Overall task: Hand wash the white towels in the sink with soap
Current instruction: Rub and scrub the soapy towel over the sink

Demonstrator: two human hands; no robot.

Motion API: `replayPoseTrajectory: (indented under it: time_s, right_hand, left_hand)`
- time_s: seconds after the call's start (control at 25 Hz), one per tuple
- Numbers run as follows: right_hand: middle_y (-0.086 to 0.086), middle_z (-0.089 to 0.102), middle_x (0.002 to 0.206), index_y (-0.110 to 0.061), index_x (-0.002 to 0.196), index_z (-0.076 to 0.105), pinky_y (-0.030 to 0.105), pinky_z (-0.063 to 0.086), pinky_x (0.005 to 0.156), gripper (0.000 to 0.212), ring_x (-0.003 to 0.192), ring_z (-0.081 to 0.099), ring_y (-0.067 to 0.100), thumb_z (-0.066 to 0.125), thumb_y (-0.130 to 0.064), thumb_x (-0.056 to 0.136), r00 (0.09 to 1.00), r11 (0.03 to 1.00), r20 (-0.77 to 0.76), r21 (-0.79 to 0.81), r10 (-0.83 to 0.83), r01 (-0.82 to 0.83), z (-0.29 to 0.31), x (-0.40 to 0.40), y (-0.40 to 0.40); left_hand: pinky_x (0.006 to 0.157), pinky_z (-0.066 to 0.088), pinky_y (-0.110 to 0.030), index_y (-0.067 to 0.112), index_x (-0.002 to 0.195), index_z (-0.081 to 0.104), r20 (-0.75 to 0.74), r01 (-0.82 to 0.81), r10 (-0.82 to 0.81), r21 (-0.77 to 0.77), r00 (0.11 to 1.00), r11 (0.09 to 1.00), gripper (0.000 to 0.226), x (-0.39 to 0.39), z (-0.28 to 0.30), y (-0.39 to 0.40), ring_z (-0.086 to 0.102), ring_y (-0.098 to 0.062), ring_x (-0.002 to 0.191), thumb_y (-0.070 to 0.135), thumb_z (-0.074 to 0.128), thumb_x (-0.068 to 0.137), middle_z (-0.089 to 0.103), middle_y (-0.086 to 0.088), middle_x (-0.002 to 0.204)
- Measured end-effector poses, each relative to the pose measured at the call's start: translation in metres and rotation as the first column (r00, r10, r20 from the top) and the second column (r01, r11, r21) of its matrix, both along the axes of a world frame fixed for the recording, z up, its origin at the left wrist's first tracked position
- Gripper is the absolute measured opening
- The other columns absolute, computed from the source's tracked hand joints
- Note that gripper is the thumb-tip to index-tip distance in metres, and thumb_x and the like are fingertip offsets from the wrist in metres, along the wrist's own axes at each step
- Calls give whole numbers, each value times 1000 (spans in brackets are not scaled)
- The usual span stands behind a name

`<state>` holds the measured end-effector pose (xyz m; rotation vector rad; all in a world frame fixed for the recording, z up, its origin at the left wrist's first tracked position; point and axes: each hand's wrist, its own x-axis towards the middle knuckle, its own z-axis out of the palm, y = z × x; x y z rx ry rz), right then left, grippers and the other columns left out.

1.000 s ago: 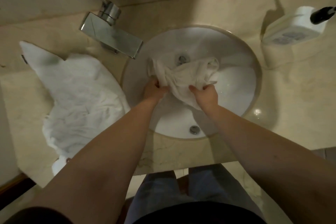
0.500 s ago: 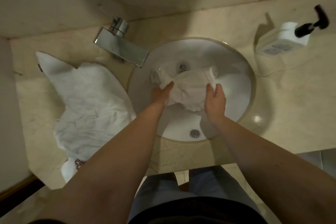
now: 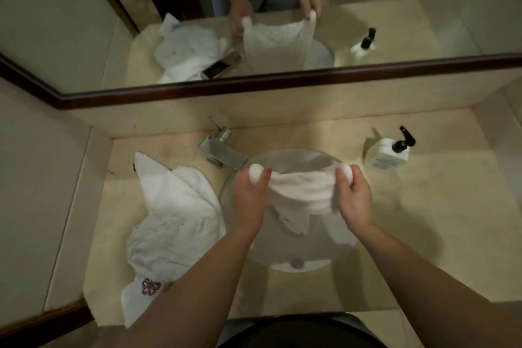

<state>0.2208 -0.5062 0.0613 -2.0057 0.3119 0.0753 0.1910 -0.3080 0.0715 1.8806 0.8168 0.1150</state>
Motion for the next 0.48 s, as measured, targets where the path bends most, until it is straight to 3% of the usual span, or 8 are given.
replayPoseTrajectory:
  time_s: [0.16, 0.28, 0.4, 0.48]
  right_hand:
    - [-6, 44, 70, -16, 79, 47, 25, 36, 60, 26, 61, 41, 2, 47, -24, 104, 991, 982, 115, 167, 70, -89, 63, 5, 1]
    - [-4, 48, 72, -15, 80, 52, 17, 42, 58, 25, 61, 46, 1, 49, -23, 103, 991, 944, 125, 320, 40, -78, 106, 18, 18]
    - [2, 63, 87, -15, 100, 61, 27, 55, 73, 20, 80, 64, 10, 50, -32, 101, 988, 823, -103, 548, -111, 150, 130, 34, 40]
    - [9, 66, 99, -16, 110, 59, 40, 57, 85, 24, 95, 67, 25, 50, -36, 101, 954, 717, -244, 632, -176, 294, 132, 34, 49]
  left_hand:
    - [65, 40, -20, 22, 80, 55, 242, 107, -114, 45, 964, 993, 23, -4, 46, -13, 52, -1, 70, 41, 67, 84, 57, 3, 80]
    - [68, 48, -26, 26, 78, 59, 349, 118, -64, -135, 935, 984, 26, 2, 75, -36, 55, -4, 68, 52, 59, 75, 60, 8, 74]
    - [63, 47, -21, 22, 79, 60, 376, 99, 3, -252, 927, 963, 19, 13, 102, -66, 55, -3, 65, 37, 62, 89, 60, 9, 73]
    - [65, 48, -25, 18, 79, 59, 358, -28, 143, -308, 923, 951, 20, 21, 113, -81, 56, -7, 68, 29, 60, 96, 60, 5, 75]
